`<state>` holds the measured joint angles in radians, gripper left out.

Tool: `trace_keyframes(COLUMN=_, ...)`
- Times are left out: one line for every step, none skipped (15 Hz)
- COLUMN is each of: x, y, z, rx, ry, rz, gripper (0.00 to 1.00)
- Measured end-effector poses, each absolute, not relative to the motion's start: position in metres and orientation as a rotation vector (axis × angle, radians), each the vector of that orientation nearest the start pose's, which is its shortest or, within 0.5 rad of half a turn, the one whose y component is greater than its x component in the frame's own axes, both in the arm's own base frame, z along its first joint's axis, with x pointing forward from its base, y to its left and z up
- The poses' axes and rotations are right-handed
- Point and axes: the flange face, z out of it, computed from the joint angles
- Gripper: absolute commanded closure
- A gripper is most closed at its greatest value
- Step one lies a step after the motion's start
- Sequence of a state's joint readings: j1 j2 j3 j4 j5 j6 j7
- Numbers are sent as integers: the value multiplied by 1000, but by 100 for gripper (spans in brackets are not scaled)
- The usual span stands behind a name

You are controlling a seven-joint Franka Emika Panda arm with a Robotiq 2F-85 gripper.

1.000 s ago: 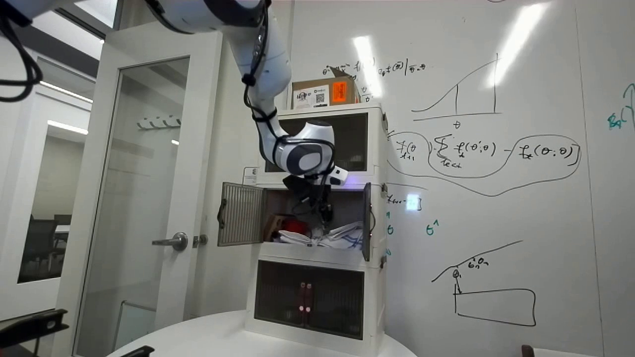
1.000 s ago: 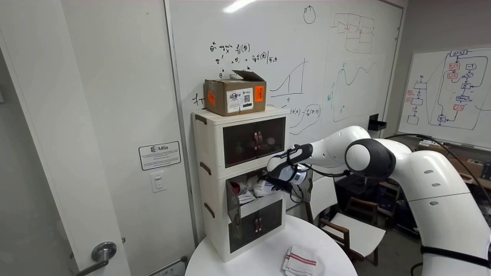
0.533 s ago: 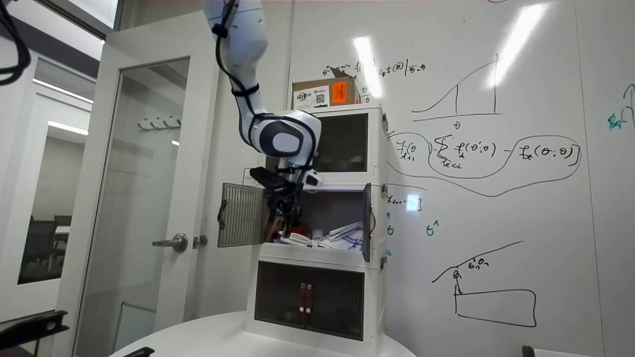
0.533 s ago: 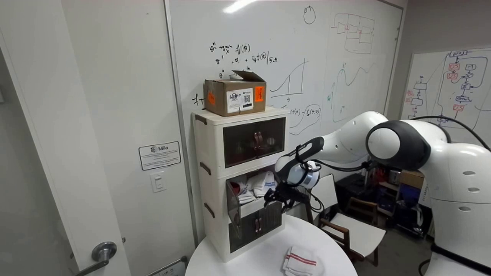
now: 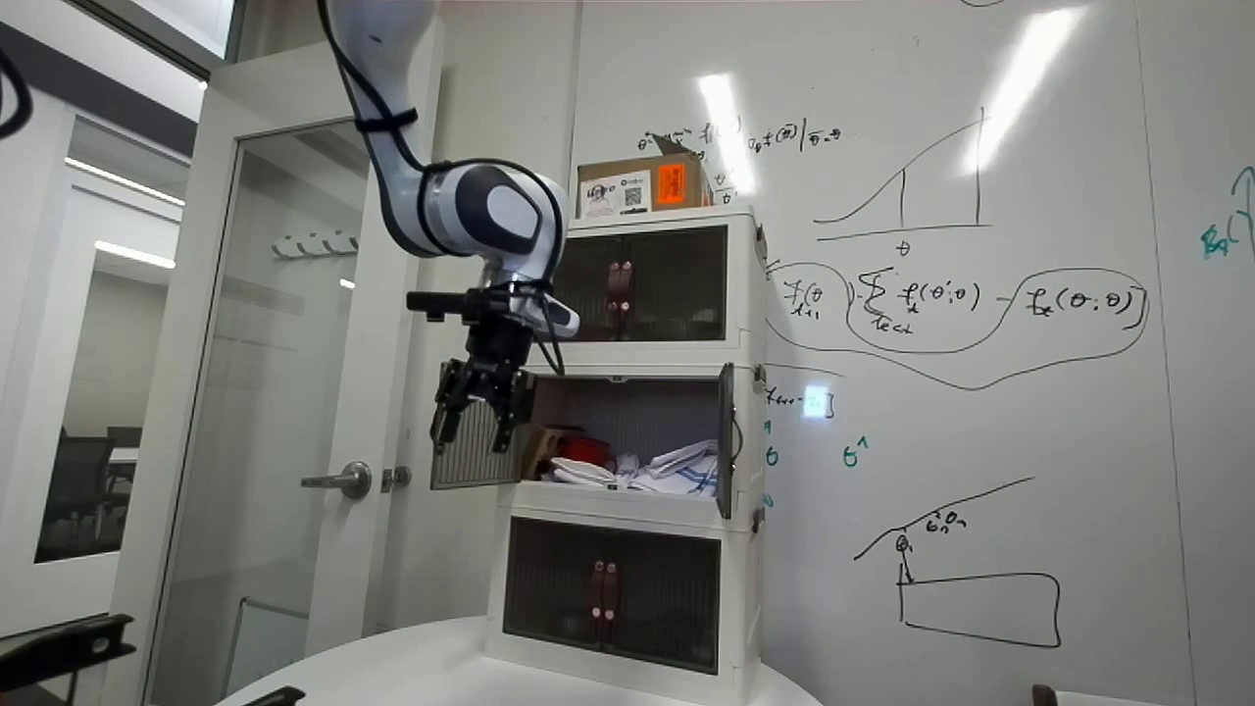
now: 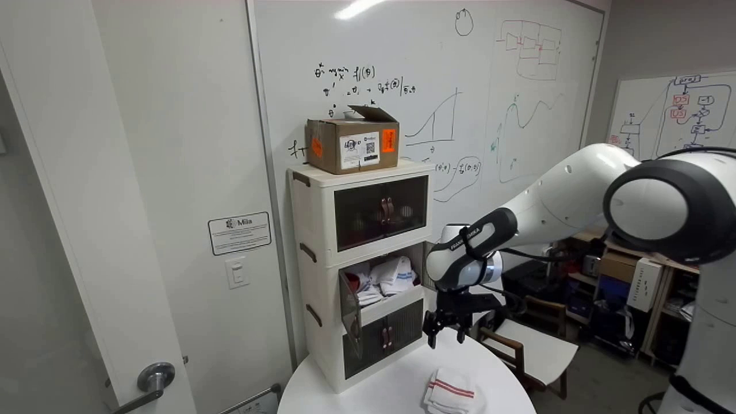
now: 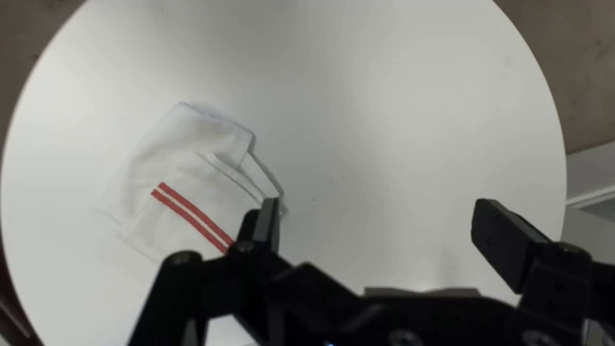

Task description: Put one towel in the middle cabinet

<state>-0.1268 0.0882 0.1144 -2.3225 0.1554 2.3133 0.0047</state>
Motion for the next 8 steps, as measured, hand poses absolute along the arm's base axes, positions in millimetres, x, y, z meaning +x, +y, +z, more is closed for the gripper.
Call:
trace_keyframes(x=497, y=0, z=305, rx=-3064, ry=143, rz=166, gripper=0)
trace_keyframes(x=490, y=2, z=316, rx=-3117, ry=93, rz=176, gripper=0)
trace_keyframes(x=485, y=3, z=325, rx=-3152, ry=67, rz=174, gripper=0)
trace_keyframes(x=482, y=4, z=332, rx=-3167, ry=51, rz=166, gripper=0)
trace_keyframes(x=479, y=5, z=335, rx=-3173, ry=43, rz=160, gripper=0)
trace_keyframes(x=478, y=4, z=335, rx=-3175, ry=42, rz=160, gripper=0)
trace_keyframes(x=477, y=4, z=334, rx=-3176, ry=42, rz=163, gripper=0)
trace_keyframes(x=477, y=3, z=334, rx=-3175, ry=44, rz=165, gripper=0)
